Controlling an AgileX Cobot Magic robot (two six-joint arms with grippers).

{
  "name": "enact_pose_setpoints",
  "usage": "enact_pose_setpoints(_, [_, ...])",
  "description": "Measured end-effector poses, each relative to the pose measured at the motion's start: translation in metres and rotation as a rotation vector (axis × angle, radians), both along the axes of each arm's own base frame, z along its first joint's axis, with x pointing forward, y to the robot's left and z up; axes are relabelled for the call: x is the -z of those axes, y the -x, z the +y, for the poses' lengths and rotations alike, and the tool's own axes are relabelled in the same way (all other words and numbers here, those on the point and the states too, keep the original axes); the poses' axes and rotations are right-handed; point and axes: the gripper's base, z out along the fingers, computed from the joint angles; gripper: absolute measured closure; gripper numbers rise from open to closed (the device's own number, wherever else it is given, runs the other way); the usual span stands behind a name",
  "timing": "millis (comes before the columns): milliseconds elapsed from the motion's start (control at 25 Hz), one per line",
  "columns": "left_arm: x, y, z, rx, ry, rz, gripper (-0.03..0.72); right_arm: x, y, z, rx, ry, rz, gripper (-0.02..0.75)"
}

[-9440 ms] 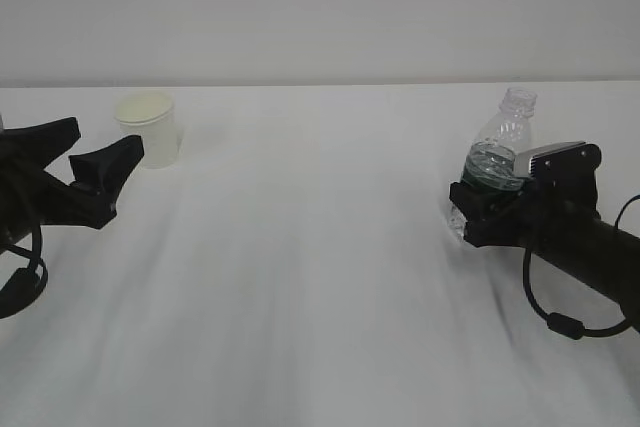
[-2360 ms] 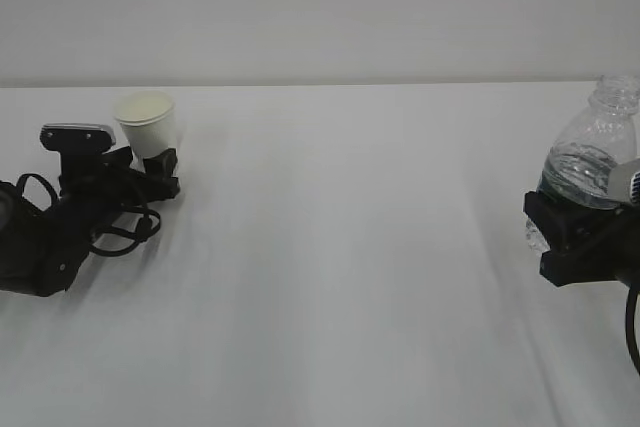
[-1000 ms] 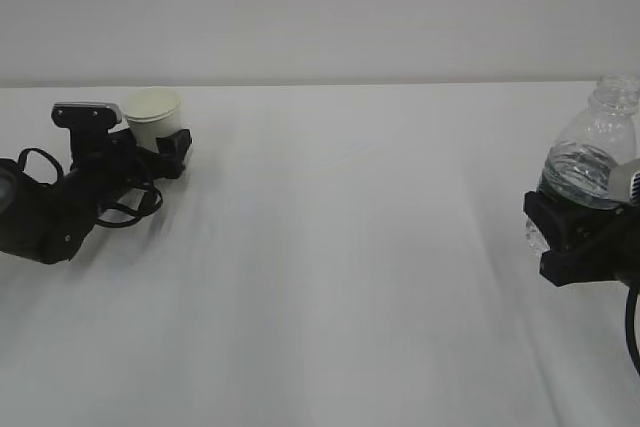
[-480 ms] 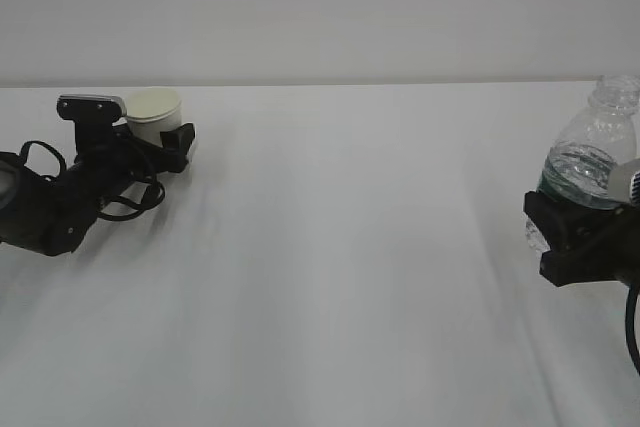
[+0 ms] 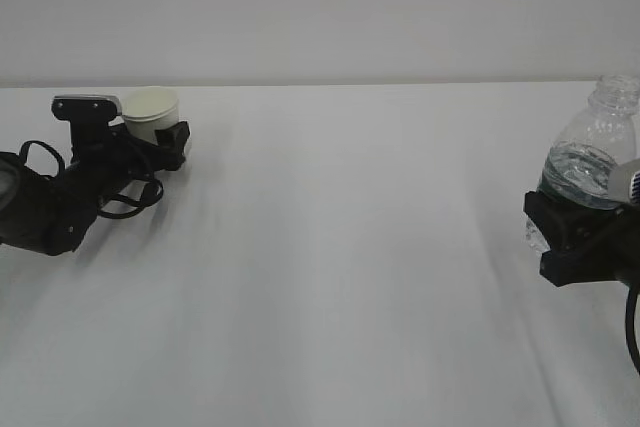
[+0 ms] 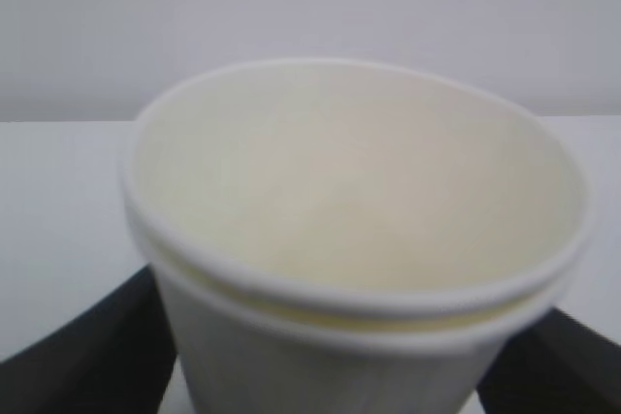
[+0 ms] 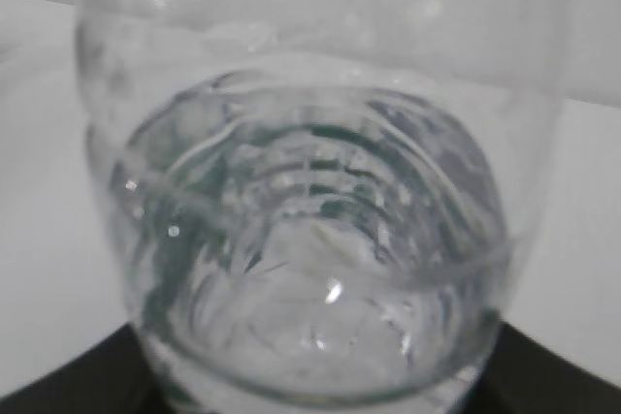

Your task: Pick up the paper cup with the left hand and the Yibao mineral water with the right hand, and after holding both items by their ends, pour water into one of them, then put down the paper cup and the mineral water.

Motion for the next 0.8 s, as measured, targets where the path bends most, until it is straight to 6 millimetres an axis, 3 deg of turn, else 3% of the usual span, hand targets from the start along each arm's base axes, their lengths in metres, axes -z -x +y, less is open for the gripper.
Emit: enact_pose_setpoints(800, [-0.0013, -0.0001, -0.0001, 0.001, 0.003, -0.014, 0.222, 0.0000, 0.0000, 0.0000, 0.000, 0.000, 0.000, 0.332])
